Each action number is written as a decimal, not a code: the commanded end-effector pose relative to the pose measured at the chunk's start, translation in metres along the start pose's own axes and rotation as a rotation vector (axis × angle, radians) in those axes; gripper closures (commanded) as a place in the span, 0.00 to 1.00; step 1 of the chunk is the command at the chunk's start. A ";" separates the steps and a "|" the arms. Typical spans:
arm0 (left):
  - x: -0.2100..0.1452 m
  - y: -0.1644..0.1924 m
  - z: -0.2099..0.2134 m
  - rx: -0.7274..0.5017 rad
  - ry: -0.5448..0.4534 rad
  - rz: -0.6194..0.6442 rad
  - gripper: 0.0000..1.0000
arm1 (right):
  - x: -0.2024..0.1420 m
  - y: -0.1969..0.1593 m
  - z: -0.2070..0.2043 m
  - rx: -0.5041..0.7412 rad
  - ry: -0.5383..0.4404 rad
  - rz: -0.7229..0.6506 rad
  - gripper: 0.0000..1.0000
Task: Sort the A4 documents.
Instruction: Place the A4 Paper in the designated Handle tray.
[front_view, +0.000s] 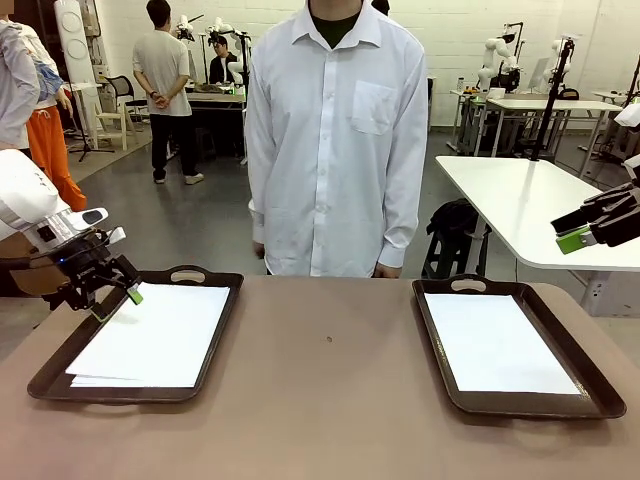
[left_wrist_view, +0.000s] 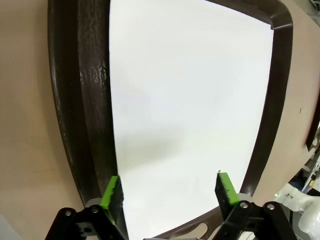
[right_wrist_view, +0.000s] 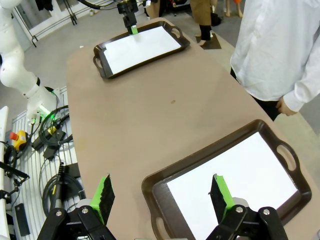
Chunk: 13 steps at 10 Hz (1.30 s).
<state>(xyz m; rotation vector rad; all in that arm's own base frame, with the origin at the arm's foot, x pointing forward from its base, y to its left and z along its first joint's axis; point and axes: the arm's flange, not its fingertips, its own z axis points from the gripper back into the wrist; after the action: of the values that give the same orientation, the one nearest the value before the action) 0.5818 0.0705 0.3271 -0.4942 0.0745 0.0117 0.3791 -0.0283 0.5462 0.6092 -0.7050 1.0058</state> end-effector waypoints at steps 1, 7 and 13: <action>-0.007 -0.003 0.005 0.022 -0.027 0.024 0.00 | -0.001 0.000 -0.002 0.001 0.006 -0.003 0.00; -0.002 -0.003 0.008 0.005 -0.029 0.003 0.00 | -0.001 0.000 -0.002 0.001 0.006 -0.003 0.00; -0.002 -0.003 0.008 0.005 -0.029 0.003 0.00 | -0.001 0.000 -0.002 0.001 0.006 -0.003 0.00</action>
<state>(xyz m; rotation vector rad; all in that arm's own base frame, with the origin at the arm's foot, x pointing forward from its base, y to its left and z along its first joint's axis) 0.5791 0.0705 0.3336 -0.4974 0.0410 0.0309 0.3791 -0.0283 0.5462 0.6092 -0.7050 1.0058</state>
